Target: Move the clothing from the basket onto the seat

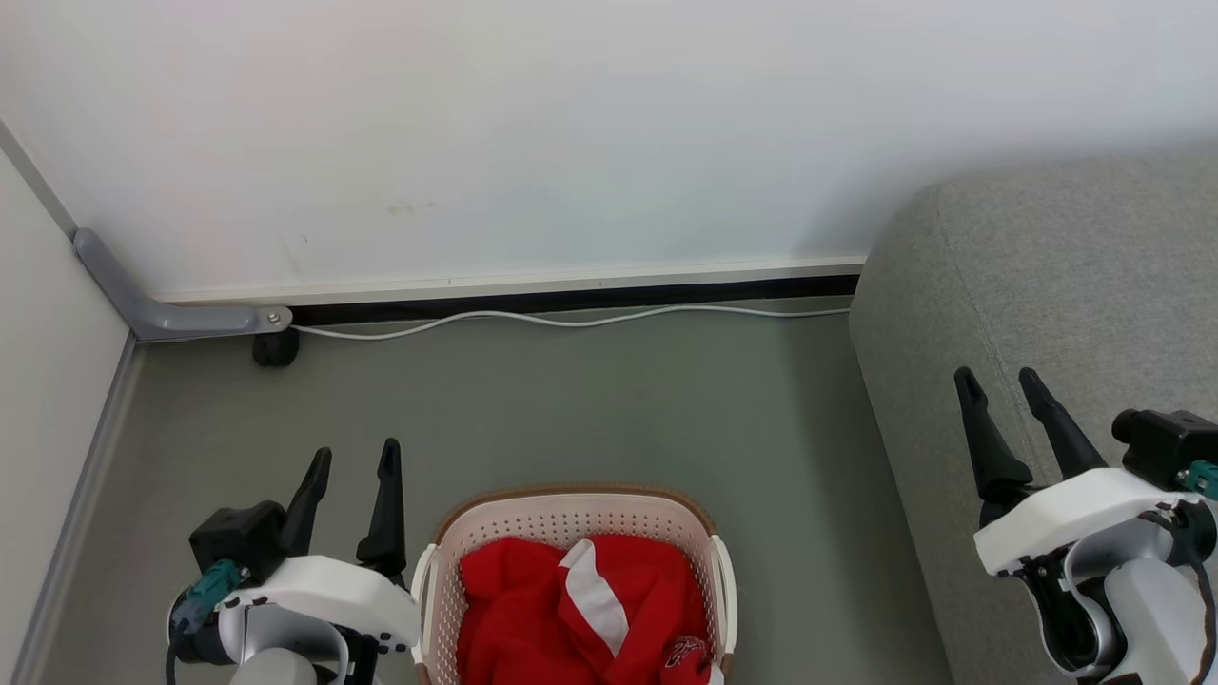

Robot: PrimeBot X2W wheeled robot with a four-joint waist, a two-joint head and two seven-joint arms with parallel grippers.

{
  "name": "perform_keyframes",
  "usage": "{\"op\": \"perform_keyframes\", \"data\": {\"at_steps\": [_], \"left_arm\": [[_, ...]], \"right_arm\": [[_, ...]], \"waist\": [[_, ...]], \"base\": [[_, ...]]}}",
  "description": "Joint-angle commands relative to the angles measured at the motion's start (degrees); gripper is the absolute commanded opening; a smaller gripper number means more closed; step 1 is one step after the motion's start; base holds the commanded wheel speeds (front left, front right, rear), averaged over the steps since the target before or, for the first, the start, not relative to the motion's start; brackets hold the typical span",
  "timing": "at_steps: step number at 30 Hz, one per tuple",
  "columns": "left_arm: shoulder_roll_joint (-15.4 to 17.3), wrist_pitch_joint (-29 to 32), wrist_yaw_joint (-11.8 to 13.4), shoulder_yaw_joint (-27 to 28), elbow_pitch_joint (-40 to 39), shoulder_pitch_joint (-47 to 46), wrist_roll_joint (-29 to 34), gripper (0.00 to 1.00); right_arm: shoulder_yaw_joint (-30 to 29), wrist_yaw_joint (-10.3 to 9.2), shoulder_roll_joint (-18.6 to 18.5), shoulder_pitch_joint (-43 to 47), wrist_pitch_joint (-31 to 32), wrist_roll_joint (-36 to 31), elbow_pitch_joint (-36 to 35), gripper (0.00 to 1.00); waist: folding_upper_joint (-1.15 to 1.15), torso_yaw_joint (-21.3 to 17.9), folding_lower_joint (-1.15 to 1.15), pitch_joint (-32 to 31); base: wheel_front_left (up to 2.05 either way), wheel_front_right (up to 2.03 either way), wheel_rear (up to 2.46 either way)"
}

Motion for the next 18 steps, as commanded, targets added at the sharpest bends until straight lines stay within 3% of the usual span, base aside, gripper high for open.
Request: {"op": "perform_keyframes", "data": {"at_steps": [1, 18], "left_arm": [[1.07, -1.01, 0.55, 1.01, -1.06, -3.44, 2.38, 1.00], [1.29, -3.70, 2.49, 0.24, -0.17, -5.22, 11.84, 1.00]], "right_arm": [[1.13, 0.24, -1.29, -2.38, -1.19, -2.23, -0.93, 1.00], [2.38, 0.25, -2.81, -4.59, -3.87, -11.82, -0.24, 1.00]], "waist": [[0.00, 0.01, 0.00, 0.09], [0.00, 0.18, 0.00, 0.89]], "base": [[0.00, 0.00, 0.00], [0.00, 0.00, 0.00]]}}
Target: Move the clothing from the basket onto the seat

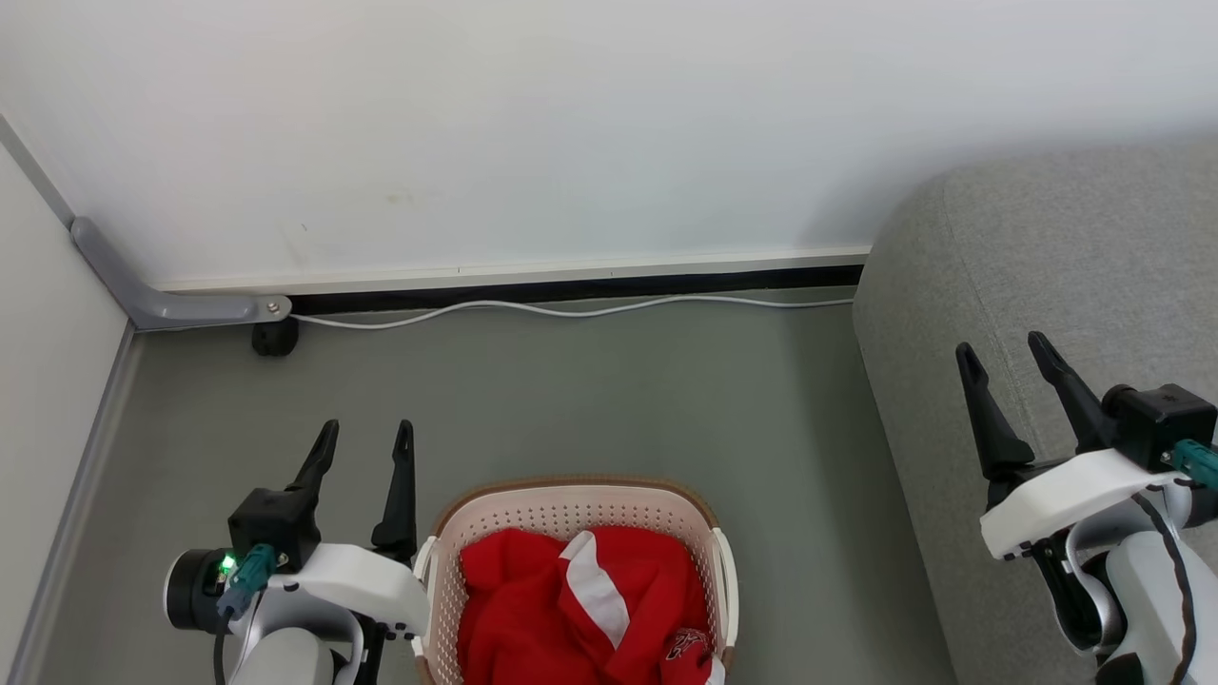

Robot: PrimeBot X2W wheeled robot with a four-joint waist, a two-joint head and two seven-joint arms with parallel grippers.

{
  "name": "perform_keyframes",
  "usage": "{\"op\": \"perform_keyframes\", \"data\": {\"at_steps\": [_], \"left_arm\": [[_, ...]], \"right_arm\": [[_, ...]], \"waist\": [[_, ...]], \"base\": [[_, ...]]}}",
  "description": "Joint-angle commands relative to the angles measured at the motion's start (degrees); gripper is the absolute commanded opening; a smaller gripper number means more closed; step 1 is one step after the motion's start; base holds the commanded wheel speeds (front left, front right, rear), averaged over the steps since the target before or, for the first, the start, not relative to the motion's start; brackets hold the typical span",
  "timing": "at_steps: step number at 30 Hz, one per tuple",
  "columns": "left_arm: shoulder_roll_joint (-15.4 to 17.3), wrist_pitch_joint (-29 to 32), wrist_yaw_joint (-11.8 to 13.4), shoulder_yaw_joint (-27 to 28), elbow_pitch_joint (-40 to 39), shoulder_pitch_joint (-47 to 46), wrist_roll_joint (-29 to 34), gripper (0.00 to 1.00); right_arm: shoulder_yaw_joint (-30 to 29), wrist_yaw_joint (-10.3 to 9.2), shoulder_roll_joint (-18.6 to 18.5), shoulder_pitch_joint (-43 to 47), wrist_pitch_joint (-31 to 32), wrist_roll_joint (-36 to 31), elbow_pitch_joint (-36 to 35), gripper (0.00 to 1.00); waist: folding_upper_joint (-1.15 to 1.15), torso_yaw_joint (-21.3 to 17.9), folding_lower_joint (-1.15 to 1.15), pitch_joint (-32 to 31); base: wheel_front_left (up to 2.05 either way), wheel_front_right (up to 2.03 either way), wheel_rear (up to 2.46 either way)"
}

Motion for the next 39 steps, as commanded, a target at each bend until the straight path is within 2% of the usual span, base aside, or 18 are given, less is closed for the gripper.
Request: {"op": "perform_keyframes", "data": {"at_steps": [1, 22, 30, 39], "left_arm": [[1.03, -0.88, 0.61, 1.59, -1.03, -3.28, 1.77, 1.00], [1.05, -1.08, 2.21, 1.05, -1.09, -4.07, -0.16, 1.00], [1.05, -1.08, 3.93, -1.73, -1.82, -5.03, -1.47, 1.00], [1.05, -1.08, 7.85, -7.48, -2.98, -7.36, -4.38, 1.00]], "right_arm": [[1.28, 0.24, -1.14, -2.05, -1.14, -1.68, -1.09, 1.00], [-1.35, 0.24, -1.06, -2.46, -1.35, -2.22, -1.77, 1.00], [-2.24, 0.24, -2.28, -3.59, -1.35, -1.49, -4.53, 1.00], [-3.52, 0.24, -4.32, -5.76, -1.35, -0.04, -8.96, 1.00]], "waist": [[0.00, 0.03, 0.00, 0.12], [0.00, 0.05, 0.00, 2.77], [0.00, 0.18, 0.00, 6.79], [0.00, 0.02, 0.00, 14.46]], "base": [[0.00, 0.00, 0.00], [0.00, 0.00, 0.00], [0.00, 0.00, 0.00], [0.00, 0.00, 0.00]]}}
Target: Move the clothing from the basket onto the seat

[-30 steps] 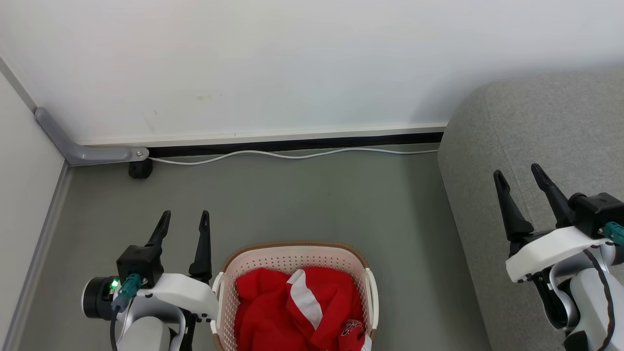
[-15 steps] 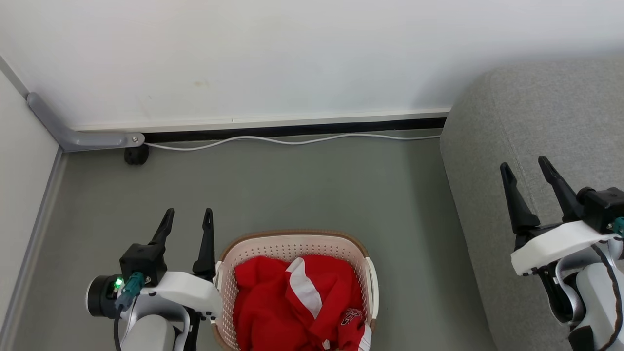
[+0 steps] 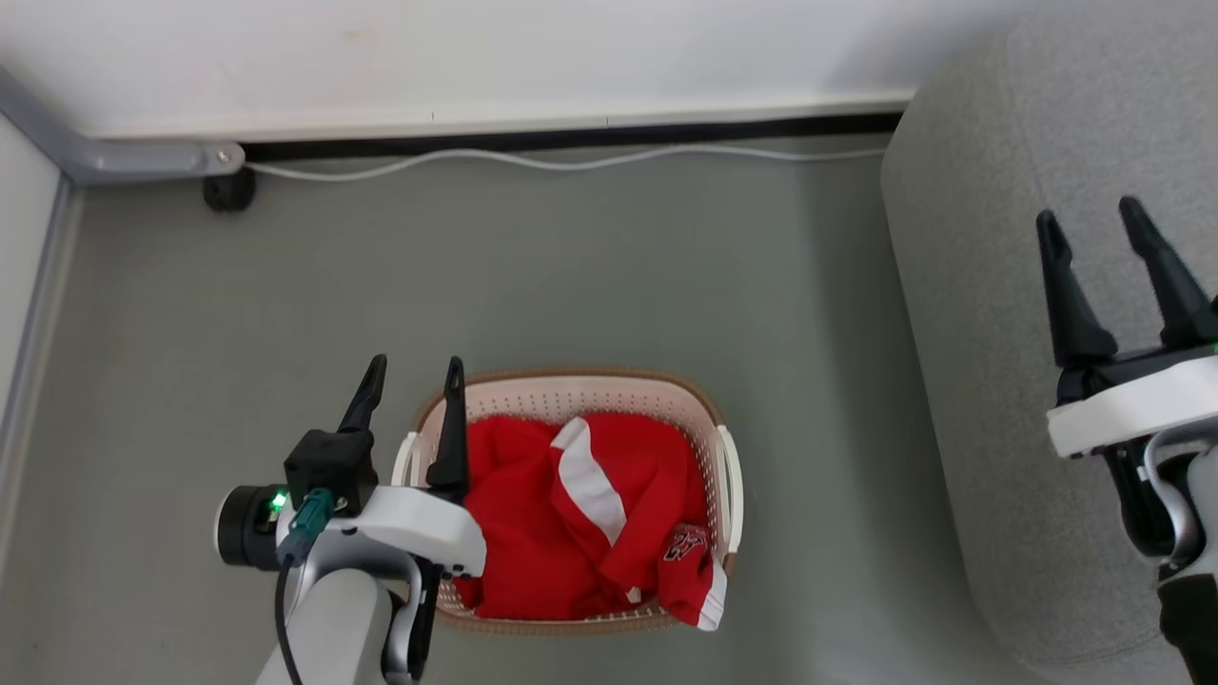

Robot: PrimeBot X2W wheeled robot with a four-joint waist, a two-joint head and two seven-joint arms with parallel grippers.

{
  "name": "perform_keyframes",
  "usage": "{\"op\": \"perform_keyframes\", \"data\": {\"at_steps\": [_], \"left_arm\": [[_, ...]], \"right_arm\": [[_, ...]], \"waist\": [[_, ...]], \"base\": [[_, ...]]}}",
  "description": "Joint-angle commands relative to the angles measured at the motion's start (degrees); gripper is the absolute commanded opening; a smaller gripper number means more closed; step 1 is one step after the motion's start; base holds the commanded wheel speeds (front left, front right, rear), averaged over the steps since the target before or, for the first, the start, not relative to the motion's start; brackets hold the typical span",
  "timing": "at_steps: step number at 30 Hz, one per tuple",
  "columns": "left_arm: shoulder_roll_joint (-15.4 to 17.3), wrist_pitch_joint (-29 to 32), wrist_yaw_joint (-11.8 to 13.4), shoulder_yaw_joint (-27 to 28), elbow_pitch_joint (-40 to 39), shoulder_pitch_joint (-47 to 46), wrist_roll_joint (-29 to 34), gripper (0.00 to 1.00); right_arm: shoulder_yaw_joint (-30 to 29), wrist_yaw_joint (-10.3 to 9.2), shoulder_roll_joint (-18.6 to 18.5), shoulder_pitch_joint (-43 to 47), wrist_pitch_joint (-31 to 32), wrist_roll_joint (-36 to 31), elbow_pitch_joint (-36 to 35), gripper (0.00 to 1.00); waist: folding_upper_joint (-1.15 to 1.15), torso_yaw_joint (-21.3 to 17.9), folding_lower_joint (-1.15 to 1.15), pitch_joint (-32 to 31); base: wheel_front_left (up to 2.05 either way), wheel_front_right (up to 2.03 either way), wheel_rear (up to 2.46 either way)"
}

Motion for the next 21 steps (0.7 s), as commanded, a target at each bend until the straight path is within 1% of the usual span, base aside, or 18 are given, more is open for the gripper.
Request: {"op": "perform_keyframes", "data": {"at_steps": [1, 10, 16, 21], "left_arm": [[0.73, -0.57, 0.64, 1.34, -1.48, -2.42, -0.50, 1.00], [0.73, -0.57, 5.46, -5.63, -1.66, -6.18, -4.77, 1.00], [0.73, -0.57, 6.61, -9.18, 0.38, -10.24, -8.30, 1.00], [0.73, -0.57, 7.06, -12.44, 2.75, -13.45, -11.21, 1.00]], "right_arm": [[0.54, 0.24, -1.19, -1.04, -0.77, 0.59, -1.98, 1.00], [-2.19, 0.24, -3.68, -4.07, -0.77, 2.84, -8.50, 1.00], [-3.96, 0.24, -5.09, -6.32, -0.77, 4.01, -12.76, 1.00], [-4.79, 0.24, -5.48, -7.58, -0.77, 4.66, -16.51, 1.00]], "waist": [[0.00, -0.12, 0.00, 2.51], [0.00, -0.51, 0.00, 12.69], [0.00, -0.43, 0.00, 19.04], [0.00, -0.47, 0.00, 23.49]], "base": [[0.00, 0.00, 0.00], [0.00, 0.00, 0.00], [0.00, 0.00, 0.00], [0.00, 0.00, 0.00]]}}
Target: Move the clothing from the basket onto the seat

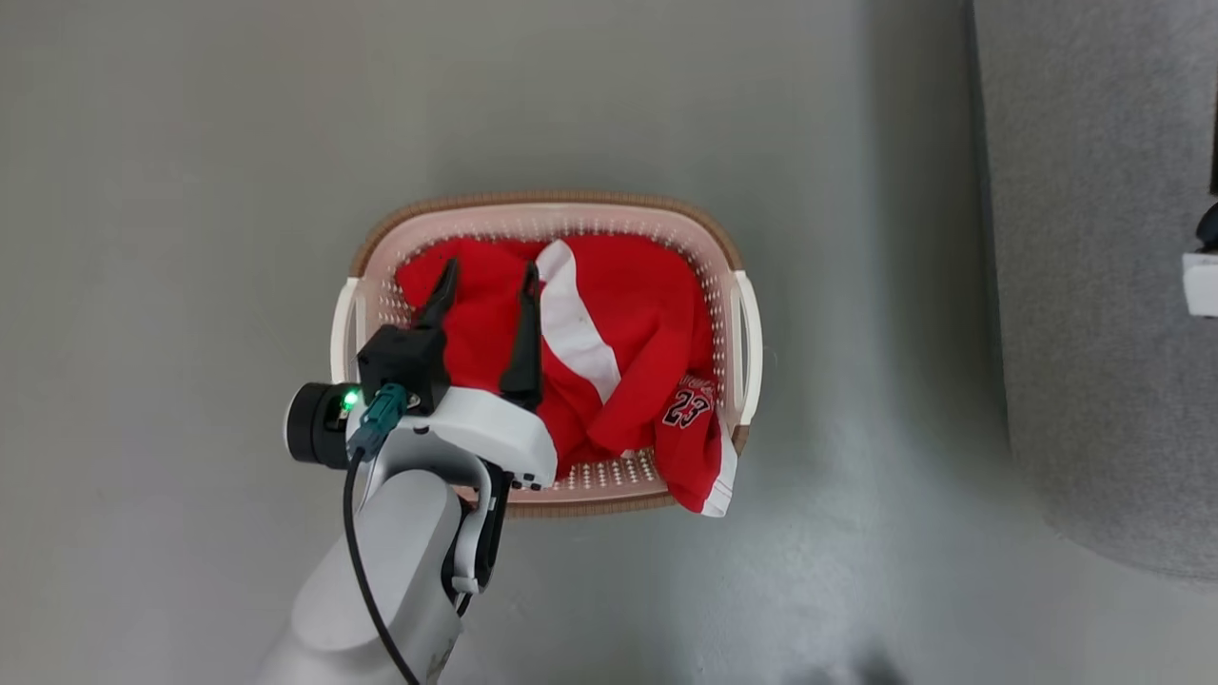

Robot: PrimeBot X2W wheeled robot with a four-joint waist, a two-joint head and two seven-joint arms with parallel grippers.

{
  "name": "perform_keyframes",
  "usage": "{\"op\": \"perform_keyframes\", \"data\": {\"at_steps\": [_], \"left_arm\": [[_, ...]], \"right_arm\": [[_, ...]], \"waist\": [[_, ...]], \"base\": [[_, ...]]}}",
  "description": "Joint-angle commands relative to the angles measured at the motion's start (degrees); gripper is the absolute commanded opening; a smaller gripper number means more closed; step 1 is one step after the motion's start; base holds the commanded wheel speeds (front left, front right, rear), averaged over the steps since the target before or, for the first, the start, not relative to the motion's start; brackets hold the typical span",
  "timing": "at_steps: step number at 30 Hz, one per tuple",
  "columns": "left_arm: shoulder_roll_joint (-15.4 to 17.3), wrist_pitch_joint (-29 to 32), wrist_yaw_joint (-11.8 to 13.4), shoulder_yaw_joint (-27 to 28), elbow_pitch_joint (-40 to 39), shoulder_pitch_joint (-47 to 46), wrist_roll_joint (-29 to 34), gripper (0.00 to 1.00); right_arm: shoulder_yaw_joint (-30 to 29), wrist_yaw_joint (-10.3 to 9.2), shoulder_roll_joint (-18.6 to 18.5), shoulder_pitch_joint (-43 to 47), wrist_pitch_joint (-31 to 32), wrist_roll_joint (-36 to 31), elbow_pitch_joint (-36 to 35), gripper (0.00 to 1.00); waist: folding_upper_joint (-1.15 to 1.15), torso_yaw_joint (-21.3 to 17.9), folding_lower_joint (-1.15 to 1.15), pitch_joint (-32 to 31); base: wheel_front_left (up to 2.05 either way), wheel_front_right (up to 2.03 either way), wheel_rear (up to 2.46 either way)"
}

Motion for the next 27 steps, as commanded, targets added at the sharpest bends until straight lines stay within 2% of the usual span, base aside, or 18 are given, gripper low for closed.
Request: {"op": "perform_keyframes", "data": {"at_steps": [1, 15, 27], "left_arm": [[0.61, -0.35, 0.49, 0.14, 0.05, -1.85, -1.08, 1.00], [0.61, -0.35, -0.57, -10.36, 15.03, -12.18, -12.39, 1.00], [0.61, -0.31, -0.99, -18.49, 29.05, -22.09, -23.60, 1.00]], "right_arm": [[0.02, 0.23, -1.40, -0.10, -0.48, 0.82, -2.63, 1.00], [1.93, 0.23, -3.66, -3.13, -0.48, 2.38, -6.91, 1.00], [4.43, 0.23, -2.66, -6.95, -0.48, 3.12, -10.12, 1.00]], "waist": [[0.00, -0.08, 0.00, 3.78], [0.00, -1.92, 0.00, 12.43], [0.00, -4.97, 0.00, 17.97]], "base": [[0.00, 0.00, 0.00], [0.00, 0.00, 0.00], [0.00, 0.00, 0.00]]}}
